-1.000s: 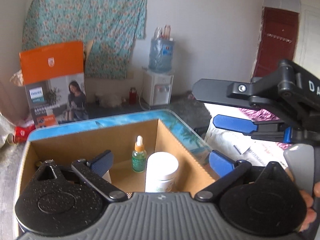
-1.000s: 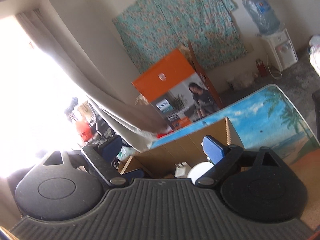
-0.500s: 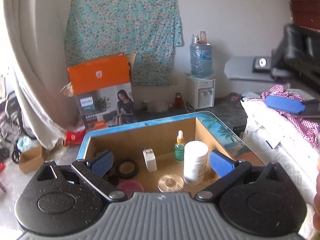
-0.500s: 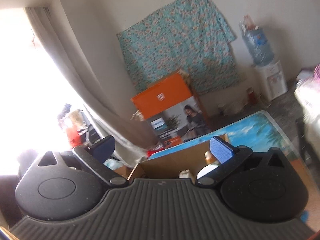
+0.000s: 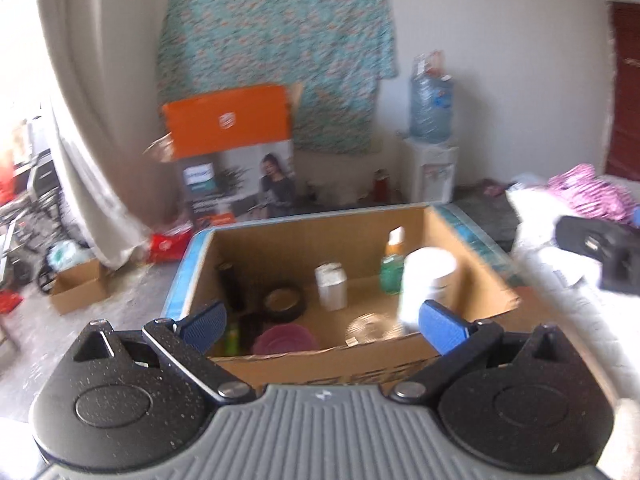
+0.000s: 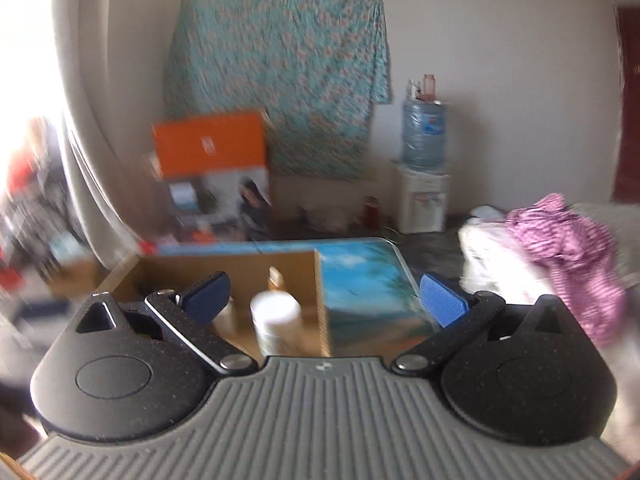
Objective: Organize rigid objects
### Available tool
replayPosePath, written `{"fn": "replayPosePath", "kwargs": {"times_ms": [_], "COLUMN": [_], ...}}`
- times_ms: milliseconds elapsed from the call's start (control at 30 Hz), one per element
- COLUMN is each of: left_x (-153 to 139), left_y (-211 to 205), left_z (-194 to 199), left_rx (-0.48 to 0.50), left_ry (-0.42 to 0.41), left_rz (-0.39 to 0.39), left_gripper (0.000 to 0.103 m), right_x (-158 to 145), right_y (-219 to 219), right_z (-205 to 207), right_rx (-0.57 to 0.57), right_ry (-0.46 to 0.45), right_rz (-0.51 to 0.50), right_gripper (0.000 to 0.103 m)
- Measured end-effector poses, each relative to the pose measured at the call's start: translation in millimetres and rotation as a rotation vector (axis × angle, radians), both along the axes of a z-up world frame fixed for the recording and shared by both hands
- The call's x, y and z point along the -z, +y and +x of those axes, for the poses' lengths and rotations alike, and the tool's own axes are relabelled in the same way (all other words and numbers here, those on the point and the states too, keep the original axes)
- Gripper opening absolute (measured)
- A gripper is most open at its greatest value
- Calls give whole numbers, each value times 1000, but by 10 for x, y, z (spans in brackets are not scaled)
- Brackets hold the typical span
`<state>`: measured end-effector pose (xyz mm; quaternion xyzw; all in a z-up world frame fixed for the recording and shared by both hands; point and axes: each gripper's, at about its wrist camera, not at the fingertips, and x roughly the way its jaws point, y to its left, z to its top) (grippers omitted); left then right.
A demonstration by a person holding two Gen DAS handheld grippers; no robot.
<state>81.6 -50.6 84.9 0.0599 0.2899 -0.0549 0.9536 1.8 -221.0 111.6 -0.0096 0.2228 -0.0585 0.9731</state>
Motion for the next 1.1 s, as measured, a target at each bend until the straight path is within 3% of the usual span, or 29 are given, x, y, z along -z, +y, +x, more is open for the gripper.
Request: {"fn": "replayPosePath", "kwargs": {"times_ms": [200, 367, 633, 1100], "left_x": [132, 152, 200, 225], "left_y": [221, 310, 321, 306], "left_z": [164, 220, 275, 331], "left_rx": [-71, -87, -88, -84], "left_ry": [76, 98, 117, 136], "left_rz": [-6, 1, 23, 39], "left_gripper": [103, 103, 103, 103], "right_x": [229, 398, 572, 718], "right_y": [272, 473, 474, 357], "right_z": [260, 478, 715, 786], "right_rx": [-71, -122, -101, -80], "right_ry": [102, 168, 213, 244], "right_rz": [-42, -21, 63, 78], "right_gripper": [102, 102, 102, 102]}}
